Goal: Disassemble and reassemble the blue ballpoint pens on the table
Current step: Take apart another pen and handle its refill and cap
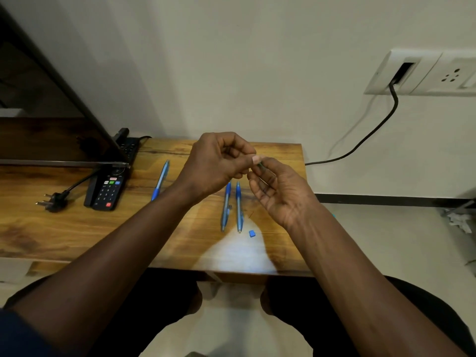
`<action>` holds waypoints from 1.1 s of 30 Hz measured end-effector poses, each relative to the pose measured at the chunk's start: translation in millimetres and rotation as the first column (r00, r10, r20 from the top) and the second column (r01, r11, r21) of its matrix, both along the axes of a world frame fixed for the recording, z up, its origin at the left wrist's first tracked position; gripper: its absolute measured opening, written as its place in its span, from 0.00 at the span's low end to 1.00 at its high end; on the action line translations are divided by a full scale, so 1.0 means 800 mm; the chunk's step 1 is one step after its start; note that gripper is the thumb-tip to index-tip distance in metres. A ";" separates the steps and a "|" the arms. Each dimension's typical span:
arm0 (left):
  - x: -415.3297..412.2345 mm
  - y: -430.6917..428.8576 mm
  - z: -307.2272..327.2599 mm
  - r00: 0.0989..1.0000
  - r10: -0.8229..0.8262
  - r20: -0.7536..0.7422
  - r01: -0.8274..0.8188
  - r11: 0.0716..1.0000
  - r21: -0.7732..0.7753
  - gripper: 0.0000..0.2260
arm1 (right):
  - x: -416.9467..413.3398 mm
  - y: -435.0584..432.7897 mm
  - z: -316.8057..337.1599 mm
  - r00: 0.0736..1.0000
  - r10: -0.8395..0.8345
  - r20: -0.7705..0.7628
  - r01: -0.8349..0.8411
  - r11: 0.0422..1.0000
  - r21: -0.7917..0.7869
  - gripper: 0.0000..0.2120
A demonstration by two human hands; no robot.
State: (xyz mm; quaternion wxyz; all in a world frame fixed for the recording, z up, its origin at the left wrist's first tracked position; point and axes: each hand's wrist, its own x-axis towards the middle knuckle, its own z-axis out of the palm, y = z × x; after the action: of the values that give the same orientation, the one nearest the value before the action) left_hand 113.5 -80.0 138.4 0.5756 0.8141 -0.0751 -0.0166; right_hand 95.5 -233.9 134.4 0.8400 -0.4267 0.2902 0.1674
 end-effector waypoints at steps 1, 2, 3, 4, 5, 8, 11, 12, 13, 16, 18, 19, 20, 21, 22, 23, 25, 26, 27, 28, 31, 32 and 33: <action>-0.001 -0.002 -0.001 1.000 0.002 0.023 -0.002 1.000 0.025 0.07 | 0.000 -0.001 -0.001 1.000 0.012 -0.006 -0.012 1.000 -0.007 0.09; -0.002 -0.004 -0.002 0.999 0.004 0.043 -0.006 0.999 0.044 0.06 | 0.000 -0.003 -0.002 1.000 0.023 -0.013 -0.023 1.000 -0.007 0.10; -0.003 -0.006 -0.002 0.998 0.004 0.059 -0.007 0.998 0.057 0.06 | 0.000 -0.004 -0.003 0.999 0.034 -0.020 -0.034 0.999 -0.005 0.12; -0.004 -0.009 -0.002 0.998 -0.003 0.068 -0.002 0.998 0.068 0.06 | -0.001 -0.007 -0.004 0.999 0.041 -0.026 -0.041 0.999 0.000 0.13; -0.005 -0.011 -0.002 0.998 -0.015 0.067 0.010 0.997 0.080 0.06 | -0.002 -0.010 -0.005 0.999 0.042 -0.028 -0.042 0.999 0.009 0.13; -0.010 -0.019 -0.005 0.999 -0.051 0.019 0.049 0.994 0.095 0.08 | -0.005 -0.025 -0.010 0.999 0.003 -0.042 -0.002 1.000 0.028 0.06; -0.019 -0.022 -0.020 0.995 -0.088 -0.043 0.096 0.969 0.230 0.10 | -0.008 -0.044 -0.018 0.996 -0.049 -0.075 0.049 0.999 0.002 0.04; -0.022 -0.021 -0.028 0.988 -0.141 -0.065 0.155 0.924 0.350 0.10 | -0.010 -0.049 -0.021 0.995 -0.058 -0.083 0.057 0.998 -0.011 0.04; -0.026 -0.020 -0.036 0.974 -0.205 -0.097 0.226 0.849 0.478 0.09 | -0.011 -0.053 -0.025 0.994 -0.064 -0.090 0.062 0.998 -0.020 0.04; -0.037 -0.021 -0.058 0.920 -0.335 -0.202 0.367 0.563 0.741 0.10 | -0.013 -0.059 -0.029 0.992 -0.088 -0.093 0.088 0.996 -0.001 0.04; -0.043 -0.025 -0.070 0.901 -0.365 -0.234 0.397 0.479 0.783 0.12 | -0.011 -0.060 -0.030 0.991 -0.101 -0.088 0.103 0.994 0.025 0.04; -0.045 -0.028 -0.074 0.895 -0.378 -0.237 0.403 0.460 0.791 0.13 | -0.010 -0.060 -0.030 0.991 -0.103 -0.083 0.107 0.994 0.037 0.04; -0.047 -0.031 -0.076 0.891 -0.389 -0.234 0.403 0.443 0.801 0.13 | -0.009 -0.060 -0.030 0.992 -0.103 -0.076 0.106 0.993 0.047 0.03; -0.049 -0.033 -0.078 0.889 -0.398 -0.226 0.398 0.430 0.810 0.12 | -0.009 -0.059 -0.030 0.992 -0.101 -0.070 0.105 0.993 0.055 0.03; -0.049 -0.035 -0.080 0.888 -0.405 -0.218 0.392 0.420 0.818 0.12 | -0.008 -0.059 -0.030 0.993 -0.101 -0.064 0.105 0.993 0.062 0.03; -0.048 -0.036 -0.080 0.887 -0.411 -0.210 0.386 0.413 0.825 0.11 | -0.008 -0.059 -0.030 0.993 -0.101 -0.058 0.105 0.992 0.067 0.02; -0.047 -0.038 -0.080 0.885 -0.424 -0.193 0.373 0.396 0.839 0.08 | -0.008 -0.060 -0.030 0.993 -0.104 -0.052 0.107 0.992 0.066 0.02; -0.047 -0.038 -0.081 0.883 -0.431 -0.186 0.368 0.390 0.844 0.06 | -0.007 -0.060 -0.030 0.993 -0.105 -0.050 0.108 0.992 0.063 0.02; -0.047 -0.038 -0.081 0.881 -0.438 -0.182 0.367 0.388 0.846 0.06 | -0.008 -0.061 -0.031 0.993 -0.107 -0.050 0.110 0.992 0.062 0.02; -0.047 -0.037 -0.082 0.878 -0.443 -0.179 0.369 0.390 0.844 0.06 | -0.008 -0.061 -0.031 0.993 -0.108 -0.050 0.111 0.992 0.061 0.02; -0.044 -0.030 -0.081 0.889 -0.431 -0.155 0.367 0.468 0.804 0.06 | -0.009 -0.063 -0.031 0.993 -0.108 -0.052 0.111 0.992 0.062 0.03; -0.042 -0.026 -0.078 0.904 -0.403 -0.140 0.357 0.534 0.767 0.06 | -0.010 -0.063 -0.031 0.993 -0.106 -0.053 0.109 0.992 0.063 0.03; -0.038 -0.022 -0.073 0.923 -0.364 -0.121 0.336 0.612 0.716 0.05 | -0.010 -0.062 -0.031 0.993 -0.104 -0.054 0.107 0.992 0.062 0.03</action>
State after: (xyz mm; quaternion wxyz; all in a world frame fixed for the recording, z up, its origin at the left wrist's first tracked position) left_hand 83.0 -97.3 80.3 0.1908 0.9437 -0.2300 -0.1421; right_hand 87.7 -283.7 110.0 0.8536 -0.3788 0.3278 0.1429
